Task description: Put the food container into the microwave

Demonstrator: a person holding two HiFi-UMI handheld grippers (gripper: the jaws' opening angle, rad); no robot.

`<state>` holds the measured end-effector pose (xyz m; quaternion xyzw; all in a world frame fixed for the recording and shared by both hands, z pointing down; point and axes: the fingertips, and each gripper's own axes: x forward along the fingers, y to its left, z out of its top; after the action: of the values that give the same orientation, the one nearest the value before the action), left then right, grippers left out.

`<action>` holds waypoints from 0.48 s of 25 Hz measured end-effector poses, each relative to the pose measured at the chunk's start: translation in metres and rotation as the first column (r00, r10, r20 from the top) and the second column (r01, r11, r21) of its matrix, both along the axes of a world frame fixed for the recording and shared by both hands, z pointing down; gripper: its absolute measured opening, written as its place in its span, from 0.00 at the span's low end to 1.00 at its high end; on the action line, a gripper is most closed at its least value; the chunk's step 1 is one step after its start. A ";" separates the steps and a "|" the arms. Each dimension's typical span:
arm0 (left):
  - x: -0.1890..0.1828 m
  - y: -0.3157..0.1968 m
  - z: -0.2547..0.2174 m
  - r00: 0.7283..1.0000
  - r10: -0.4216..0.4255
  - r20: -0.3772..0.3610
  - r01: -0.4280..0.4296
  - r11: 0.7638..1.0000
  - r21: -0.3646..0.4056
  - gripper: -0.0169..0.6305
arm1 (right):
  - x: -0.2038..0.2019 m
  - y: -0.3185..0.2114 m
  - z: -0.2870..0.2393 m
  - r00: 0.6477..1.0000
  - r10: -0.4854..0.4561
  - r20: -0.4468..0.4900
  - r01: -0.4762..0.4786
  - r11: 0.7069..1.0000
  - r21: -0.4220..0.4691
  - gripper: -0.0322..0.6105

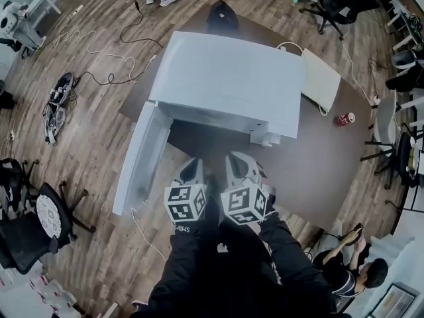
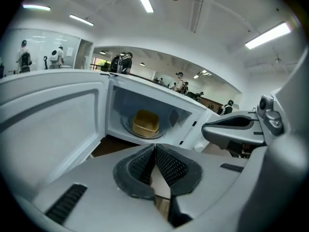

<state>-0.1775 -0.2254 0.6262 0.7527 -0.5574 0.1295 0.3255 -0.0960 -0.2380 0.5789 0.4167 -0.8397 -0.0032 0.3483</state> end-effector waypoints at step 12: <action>0.076 0.086 -0.144 0.998 0.046 0.039 -0.054 0.975 0.215 0.08 | 0.081 0.105 -0.149 0.945 0.113 0.307 -0.151 0.983 0.102 0.09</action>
<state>-0.1014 -0.1395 0.4822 0.7952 -0.5544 0.0890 0.2289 -0.0154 -0.1326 0.4295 0.4885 -0.8511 0.0312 0.1899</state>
